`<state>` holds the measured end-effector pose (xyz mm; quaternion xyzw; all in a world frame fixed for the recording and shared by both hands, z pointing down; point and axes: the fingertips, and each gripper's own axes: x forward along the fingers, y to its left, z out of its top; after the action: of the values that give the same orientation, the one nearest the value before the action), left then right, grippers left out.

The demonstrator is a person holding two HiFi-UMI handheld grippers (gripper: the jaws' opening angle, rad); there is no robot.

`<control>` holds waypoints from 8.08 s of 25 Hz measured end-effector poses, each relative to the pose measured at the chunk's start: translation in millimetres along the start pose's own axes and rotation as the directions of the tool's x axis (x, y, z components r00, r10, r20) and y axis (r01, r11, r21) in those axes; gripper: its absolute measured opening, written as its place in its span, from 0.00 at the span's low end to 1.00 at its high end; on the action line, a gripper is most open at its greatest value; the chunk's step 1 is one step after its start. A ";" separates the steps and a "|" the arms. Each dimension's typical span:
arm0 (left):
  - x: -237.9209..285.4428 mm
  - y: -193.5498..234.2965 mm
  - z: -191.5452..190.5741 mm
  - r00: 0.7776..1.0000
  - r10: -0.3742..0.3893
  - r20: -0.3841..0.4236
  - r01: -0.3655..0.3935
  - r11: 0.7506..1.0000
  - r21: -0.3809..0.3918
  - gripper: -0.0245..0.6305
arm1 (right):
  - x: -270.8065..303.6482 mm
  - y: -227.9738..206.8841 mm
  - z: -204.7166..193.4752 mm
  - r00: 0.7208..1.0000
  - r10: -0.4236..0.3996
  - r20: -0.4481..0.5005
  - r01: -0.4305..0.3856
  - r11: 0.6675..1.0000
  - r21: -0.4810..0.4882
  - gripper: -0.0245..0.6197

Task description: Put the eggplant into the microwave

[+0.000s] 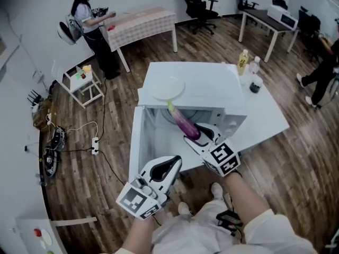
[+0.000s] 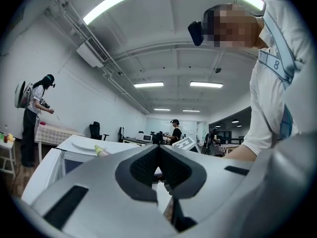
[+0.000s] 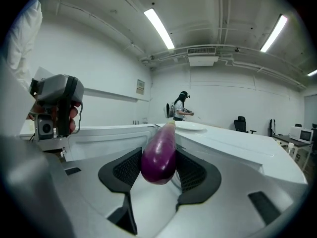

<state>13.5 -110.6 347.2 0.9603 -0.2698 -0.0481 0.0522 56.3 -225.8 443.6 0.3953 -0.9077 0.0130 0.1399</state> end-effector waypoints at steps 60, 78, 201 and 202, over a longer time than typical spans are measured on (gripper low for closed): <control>60.6 99.4 -112.5 0.978 0.188 -0.087 -0.196 0.976 -0.095 0.04 | 141.0 -95.0 -147.7 0.967 -0.137 -0.215 0.166 0.979 0.121 0.40; 83.1 145.7 -141.0 0.938 0.325 -0.117 -0.336 0.937 -0.090 0.04 | 147.8 -106.7 -157.4 0.940 -0.167 -0.297 0.223 0.960 0.167 0.42; 58.1 106.8 -100.2 0.963 0.260 -0.066 -0.265 0.960 -0.086 0.04 | 50.2 -19.4 -57.9 0.988 -0.146 0.052 0.138 0.980 0.144 0.46; 57.9 104.2 -98.5 0.965 0.255 -0.065 -0.260 0.962 -0.082 0.04 | 46.0 -17.5 -56.7 0.988 -0.142 0.057 0.134 0.982 0.135 0.46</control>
<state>21.1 -222.0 454.1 0.9147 -0.3884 -0.0272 0.1086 52.9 -263.1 508.6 0.4659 -0.8794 0.0498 0.0841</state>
